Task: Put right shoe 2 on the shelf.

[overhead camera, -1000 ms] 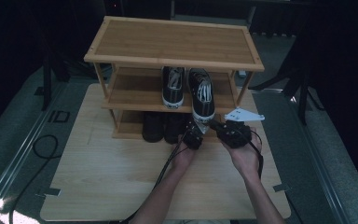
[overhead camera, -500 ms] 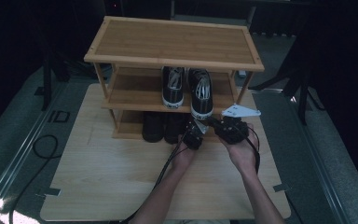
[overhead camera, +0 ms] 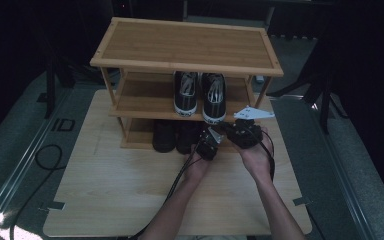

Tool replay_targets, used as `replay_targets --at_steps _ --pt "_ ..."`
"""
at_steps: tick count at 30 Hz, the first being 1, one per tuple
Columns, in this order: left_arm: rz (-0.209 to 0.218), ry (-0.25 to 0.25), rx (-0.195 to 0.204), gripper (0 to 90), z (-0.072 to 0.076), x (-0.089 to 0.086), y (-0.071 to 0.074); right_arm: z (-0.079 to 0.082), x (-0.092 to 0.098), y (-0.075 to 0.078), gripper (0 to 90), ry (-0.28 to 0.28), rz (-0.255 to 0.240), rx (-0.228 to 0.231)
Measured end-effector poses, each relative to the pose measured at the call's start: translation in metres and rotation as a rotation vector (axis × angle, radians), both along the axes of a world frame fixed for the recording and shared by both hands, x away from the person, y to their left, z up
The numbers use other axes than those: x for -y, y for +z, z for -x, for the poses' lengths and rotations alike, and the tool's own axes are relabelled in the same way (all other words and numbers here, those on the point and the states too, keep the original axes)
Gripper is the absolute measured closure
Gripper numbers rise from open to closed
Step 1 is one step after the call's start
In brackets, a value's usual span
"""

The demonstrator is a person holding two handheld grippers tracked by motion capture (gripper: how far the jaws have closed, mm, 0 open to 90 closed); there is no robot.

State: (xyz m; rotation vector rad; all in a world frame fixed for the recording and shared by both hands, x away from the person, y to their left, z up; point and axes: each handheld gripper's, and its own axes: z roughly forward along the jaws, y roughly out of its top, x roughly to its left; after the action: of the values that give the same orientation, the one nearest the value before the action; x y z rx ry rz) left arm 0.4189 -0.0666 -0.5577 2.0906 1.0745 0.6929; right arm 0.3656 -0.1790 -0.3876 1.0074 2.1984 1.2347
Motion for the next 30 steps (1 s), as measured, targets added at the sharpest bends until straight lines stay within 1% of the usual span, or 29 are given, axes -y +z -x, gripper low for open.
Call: replay_targets --at_steps 2,4,10,17,24,27,30 --pt "0.000 0.000 0.000 90.0 0.000 0.000 0.000 -0.002 -0.002 0.000 90.0 0.002 0.005 -0.002" --pt "-0.010 -0.005 -0.004 90.0 0.000 -0.001 0.001 -0.004 -0.004 0.001 90.0 0.004 0.010 -0.004" --pt "0.007 0.003 0.001 90.0 0.000 0.000 0.000 -0.009 -0.010 0.002 90.0 0.019 0.026 -0.005" --pt "0.009 0.006 0.001 90.0 0.000 0.001 0.000 -0.014 -0.013 0.002 90.0 0.022 0.033 -0.010" --pt "0.010 0.005 0.003 90.0 0.000 0.001 0.000 -0.017 -0.015 0.004 90.0 0.038 0.040 -0.020" --pt "0.010 0.005 0.002 90.0 0.000 0.001 0.000 -0.018 -0.018 0.005 90.0 0.045 0.053 -0.015" --pt "0.008 0.006 0.001 90.0 0.000 0.001 0.000 -0.019 -0.019 0.005 90.0 0.054 0.051 -0.019"
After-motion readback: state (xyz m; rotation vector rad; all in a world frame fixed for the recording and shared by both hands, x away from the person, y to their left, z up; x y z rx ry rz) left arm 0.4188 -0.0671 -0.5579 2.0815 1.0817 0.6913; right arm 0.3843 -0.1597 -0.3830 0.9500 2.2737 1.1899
